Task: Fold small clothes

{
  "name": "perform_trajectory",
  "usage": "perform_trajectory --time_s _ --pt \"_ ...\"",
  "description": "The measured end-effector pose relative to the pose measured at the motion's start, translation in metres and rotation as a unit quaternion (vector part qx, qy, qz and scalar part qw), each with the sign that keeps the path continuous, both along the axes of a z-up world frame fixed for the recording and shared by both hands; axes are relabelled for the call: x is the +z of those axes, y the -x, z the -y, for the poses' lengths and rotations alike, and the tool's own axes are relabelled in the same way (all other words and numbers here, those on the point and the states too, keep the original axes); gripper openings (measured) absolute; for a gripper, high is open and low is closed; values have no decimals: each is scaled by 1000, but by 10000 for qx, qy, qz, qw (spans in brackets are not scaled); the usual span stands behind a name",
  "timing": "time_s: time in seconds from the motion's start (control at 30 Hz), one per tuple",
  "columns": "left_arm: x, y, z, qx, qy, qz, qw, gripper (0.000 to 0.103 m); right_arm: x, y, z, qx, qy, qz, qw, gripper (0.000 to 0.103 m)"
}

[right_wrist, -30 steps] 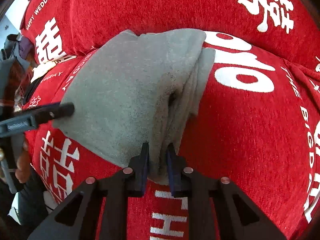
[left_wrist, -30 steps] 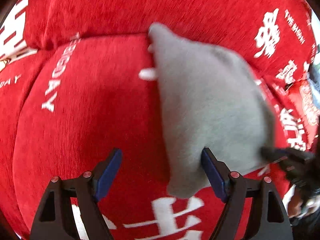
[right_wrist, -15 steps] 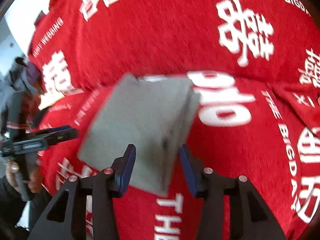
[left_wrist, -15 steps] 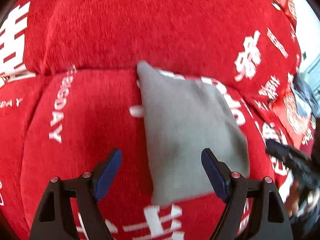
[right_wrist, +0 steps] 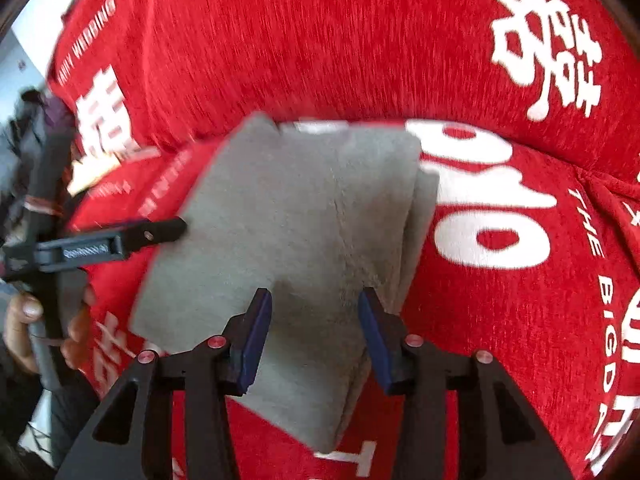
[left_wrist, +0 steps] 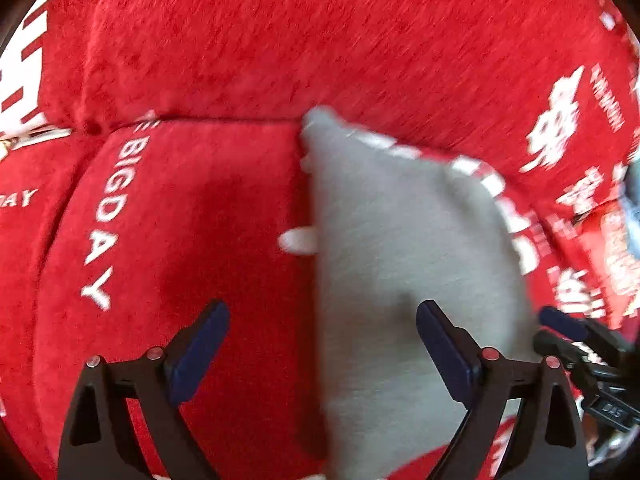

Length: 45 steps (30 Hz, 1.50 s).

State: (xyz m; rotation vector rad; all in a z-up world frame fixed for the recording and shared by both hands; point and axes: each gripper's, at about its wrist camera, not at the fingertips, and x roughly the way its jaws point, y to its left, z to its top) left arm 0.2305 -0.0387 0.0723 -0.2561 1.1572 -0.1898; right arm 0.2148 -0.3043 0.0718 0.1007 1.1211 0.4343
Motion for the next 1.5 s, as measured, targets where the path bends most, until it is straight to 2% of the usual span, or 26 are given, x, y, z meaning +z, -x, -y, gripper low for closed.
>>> perform_trajectory --time_s 0.03,0.13,0.17,0.27,0.3,0.4,0.43,0.47,0.5,0.57,0.6,0.67,0.7,0.73,0.87,0.97,1.0,1.1,1.2,1.27,1.4,1.5 --pt "3 -1 5 -54 12 48 10000 95 5 -1 1 -10 -95 76 9999 56" --pt "-10 -12 32 -349 -850 15 9958 95 7 -18 -13 81 18 104 9999 56" --pt "-23 -16 37 -390 -994 -89 9942 97 0 -24 -21 173 162 37 9997 56" --pt "-40 -19 29 -146 -648 -243 9975 103 -31 -35 -36 409 586 -224 9972 55" --pt "-41 -19 26 -104 -520 -287 9982 103 -35 -35 -36 440 639 -127 9969 56" --pt "-26 -25 15 -113 -59 -270 9996 101 -24 -39 -30 382 334 -211 9985 57" --pt "-19 -30 8 8 209 -171 9996 101 -17 -40 -28 394 173 -116 9990 57" --pt "-15 -34 4 104 317 -119 9994 101 -8 -43 -28 474 46 63 9988 57" --pt "-12 -42 3 219 312 -106 9992 101 -4 -47 -29 543 50 139 9984 57" --pt "-20 -59 8 258 -43 -328 9991 101 -4 -62 -39 695 204 162 9972 57" --pt "-30 -69 14 172 -274 -550 9980 101 -9 -73 -45 799 242 73 9965 57" --pt "-47 -78 22 49 -532 -738 9958 102 -26 -91 -57 1038 358 -162 9938 57" --pt "-49 -80 23 29 -562 -735 9957 102 -39 -100 -61 1057 676 -230 9918 56" --pt "-51 -82 24 38 -541 -715 9960 103 -45 -105 -62 1024 777 -262 9913 57" --pt "-55 -91 18 95 -238 -892 9957 103 -51 -122 -45 489 295 -523 9970 57" --pt "-37 -81 -5 135 319 -836 9959 103 -33 -110 -25 -76 105 -398 9991 70" --pt "-34 -76 -11 86 476 -823 9954 103 -27 -101 -13 -233 -1 -339 9992 79" --pt "-28 -61 -27 -155 989 -911 9908 103 -16 -73 20 -395 -209 -250 9987 81" --pt "-35 -48 -25 -370 1061 -1067 9879 103 -20 -59 51 -597 -529 -450 9958 81" --pt "-43 -46 -15 -465 1029 -1141 9870 103 -30 -55 56 -662 -741 -702 9926 81" --pt "-62 -47 6 -525 1447 -1343 9789 103 -51 -54 41 -430 -967 -1045 9889 81" --pt "-65 -51 21 -611 1377 -1323 9797 103 -64 -57 28 -290 -978 -1224 9872 81"
